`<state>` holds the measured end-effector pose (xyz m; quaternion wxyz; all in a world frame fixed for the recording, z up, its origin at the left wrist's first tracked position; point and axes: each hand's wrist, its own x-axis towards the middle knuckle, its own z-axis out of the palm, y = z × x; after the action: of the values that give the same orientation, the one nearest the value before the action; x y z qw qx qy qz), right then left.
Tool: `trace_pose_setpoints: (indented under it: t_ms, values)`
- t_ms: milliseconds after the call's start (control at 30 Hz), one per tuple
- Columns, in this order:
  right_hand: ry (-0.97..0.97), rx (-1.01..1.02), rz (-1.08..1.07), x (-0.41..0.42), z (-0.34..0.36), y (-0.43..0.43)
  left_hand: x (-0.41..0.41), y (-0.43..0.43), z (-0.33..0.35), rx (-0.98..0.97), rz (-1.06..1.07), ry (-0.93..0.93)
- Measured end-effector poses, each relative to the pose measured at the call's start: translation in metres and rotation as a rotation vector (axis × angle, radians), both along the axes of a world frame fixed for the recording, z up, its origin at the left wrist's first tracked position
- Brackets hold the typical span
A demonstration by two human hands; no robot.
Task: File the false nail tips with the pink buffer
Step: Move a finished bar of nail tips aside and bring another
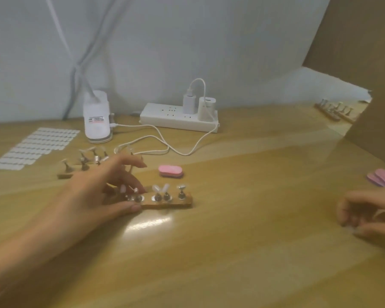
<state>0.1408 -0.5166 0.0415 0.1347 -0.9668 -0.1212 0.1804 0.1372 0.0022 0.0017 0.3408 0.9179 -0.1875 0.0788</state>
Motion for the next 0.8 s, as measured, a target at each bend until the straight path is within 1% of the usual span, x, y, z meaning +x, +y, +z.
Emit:
trace_pose_setpoints:
  t_ms: [33,67,133,200,233,300,400,433,467,567,633,733,767,800]
  values:
    - [-0.002,0.013,0.018,0.005,0.001,0.016,-0.005,-0.002,0.005,-0.020,-0.005,-0.010]
    - [-0.062,0.059,0.061,0.013,0.002,0.037,-0.010,-0.004,0.009,-0.047,-0.011,-0.012]
    - [-0.120,0.098,0.176,0.027,0.006,0.089,-0.016,-0.002,0.014,-0.085,0.025,0.048]
    - [-0.118,0.206,0.254,0.034,0.010,0.143,-0.023,0.007,0.014,-0.101,0.048,0.046]
    - [-0.159,0.255,0.321,0.036,0.010,0.166,-0.027,0.013,0.015,-0.115,0.068,0.042]
    - [-0.314,0.329,0.436,0.044,0.005,0.206,-0.035,0.024,0.014,-0.147,0.104,0.050]
    - [-0.685,0.493,0.529,0.045,-0.002,0.257,-0.045,0.033,0.013,-0.254,0.115,0.078]
    - [-0.769,0.508,0.590,0.045,-0.006,0.265,-0.046,0.035,0.011,-0.296,0.108,0.081]
    - [-0.801,0.492,0.633,0.043,-0.011,0.268,-0.048,0.035,0.010,-0.334,0.107,0.079]
    - [-0.735,0.377,0.745,0.035,-0.021,0.258,-0.047,0.034,0.011,-0.372,0.114,0.086]
    - [-0.718,0.350,0.743,0.029,-0.022,0.247,-0.044,0.031,0.012,-0.349,0.121,0.091]
    - [-0.715,0.448,0.650,0.028,-0.011,0.240,-0.040,0.028,0.014,-0.303,0.123,0.080]
    - [-0.700,0.477,0.597,0.031,-0.008,0.240,-0.039,0.027,0.015,-0.297,0.123,0.080]
    - [-0.646,0.508,0.519,0.034,-0.005,0.242,-0.039,0.027,0.015,-0.294,0.124,0.082]
